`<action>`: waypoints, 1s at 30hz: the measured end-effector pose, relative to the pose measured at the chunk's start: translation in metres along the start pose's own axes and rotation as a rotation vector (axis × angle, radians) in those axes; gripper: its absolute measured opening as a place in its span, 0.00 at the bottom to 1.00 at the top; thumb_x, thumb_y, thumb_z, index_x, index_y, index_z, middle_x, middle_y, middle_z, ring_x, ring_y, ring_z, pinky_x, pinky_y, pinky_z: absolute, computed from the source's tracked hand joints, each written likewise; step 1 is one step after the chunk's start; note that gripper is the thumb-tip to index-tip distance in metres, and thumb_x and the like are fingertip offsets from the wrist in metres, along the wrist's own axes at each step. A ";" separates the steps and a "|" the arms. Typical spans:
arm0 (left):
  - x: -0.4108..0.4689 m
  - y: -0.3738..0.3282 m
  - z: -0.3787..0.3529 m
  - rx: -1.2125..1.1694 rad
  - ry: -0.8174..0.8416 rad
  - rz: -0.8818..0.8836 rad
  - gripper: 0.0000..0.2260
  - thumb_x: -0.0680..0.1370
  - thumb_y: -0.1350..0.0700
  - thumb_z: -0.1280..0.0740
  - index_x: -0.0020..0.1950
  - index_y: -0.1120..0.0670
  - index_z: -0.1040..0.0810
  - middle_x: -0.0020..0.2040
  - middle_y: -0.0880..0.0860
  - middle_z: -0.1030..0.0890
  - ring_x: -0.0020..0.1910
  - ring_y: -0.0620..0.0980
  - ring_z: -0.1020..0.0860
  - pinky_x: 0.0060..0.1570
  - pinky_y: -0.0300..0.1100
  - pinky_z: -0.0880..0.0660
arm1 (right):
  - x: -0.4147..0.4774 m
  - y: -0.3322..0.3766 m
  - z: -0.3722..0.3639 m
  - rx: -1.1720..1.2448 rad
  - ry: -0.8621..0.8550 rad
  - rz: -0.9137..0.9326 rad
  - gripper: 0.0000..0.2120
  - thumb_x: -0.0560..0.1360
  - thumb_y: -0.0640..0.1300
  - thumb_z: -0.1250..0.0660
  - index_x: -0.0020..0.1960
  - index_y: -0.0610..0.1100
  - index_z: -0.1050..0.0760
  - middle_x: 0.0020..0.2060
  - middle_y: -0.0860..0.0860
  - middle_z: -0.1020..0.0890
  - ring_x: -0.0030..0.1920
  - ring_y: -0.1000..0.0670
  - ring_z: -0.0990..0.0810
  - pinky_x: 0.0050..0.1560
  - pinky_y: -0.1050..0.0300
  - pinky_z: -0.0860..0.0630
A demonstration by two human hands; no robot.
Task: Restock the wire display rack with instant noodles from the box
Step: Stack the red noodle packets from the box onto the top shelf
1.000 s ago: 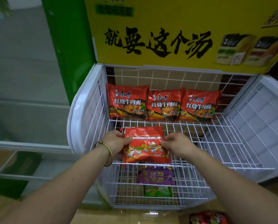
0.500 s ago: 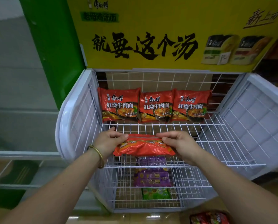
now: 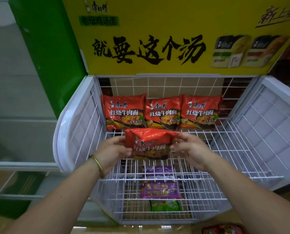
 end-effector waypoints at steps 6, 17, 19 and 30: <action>0.007 -0.012 -0.002 0.266 -0.126 -0.136 0.13 0.73 0.66 0.27 0.53 0.52 0.19 0.49 0.50 0.15 0.46 0.46 0.16 0.44 0.39 0.19 | 0.010 -0.001 -0.005 -0.364 -0.093 0.060 0.29 0.69 0.39 0.22 0.67 0.51 0.27 0.59 0.57 0.18 0.63 0.55 0.22 0.70 0.48 0.30; 0.020 -0.006 0.010 0.232 -0.212 -0.117 0.12 0.73 0.61 0.25 0.54 0.53 0.22 0.49 0.52 0.15 0.49 0.49 0.16 0.52 0.46 0.20 | 0.026 0.006 -0.005 -0.395 -0.228 0.125 0.21 0.76 0.42 0.27 0.67 0.42 0.26 0.46 0.62 0.22 0.51 0.61 0.22 0.48 0.68 0.28; 0.019 -0.010 0.014 0.238 -0.274 -0.131 0.09 0.73 0.61 0.25 0.51 0.54 0.22 0.45 0.51 0.16 0.44 0.48 0.16 0.45 0.41 0.20 | 0.029 0.007 -0.001 -0.431 -0.281 0.116 0.24 0.76 0.43 0.28 0.70 0.40 0.28 0.51 0.57 0.20 0.54 0.55 0.22 0.56 0.60 0.25; 0.012 -0.053 0.054 0.436 -0.654 -0.210 0.08 0.76 0.56 0.28 0.39 0.50 0.25 0.38 0.50 0.19 0.41 0.53 0.18 0.47 0.50 0.20 | 0.063 0.035 -0.033 -0.556 -0.318 0.137 0.17 0.74 0.49 0.26 0.58 0.43 0.24 0.45 0.55 0.20 0.48 0.52 0.19 0.47 0.59 0.23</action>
Point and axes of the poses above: each hand's wrist, its own x-axis towards the middle knuckle, its own z-axis out of the back of the hand, y = z × x, the point moved 10 cm from there along x, towards the middle knuckle
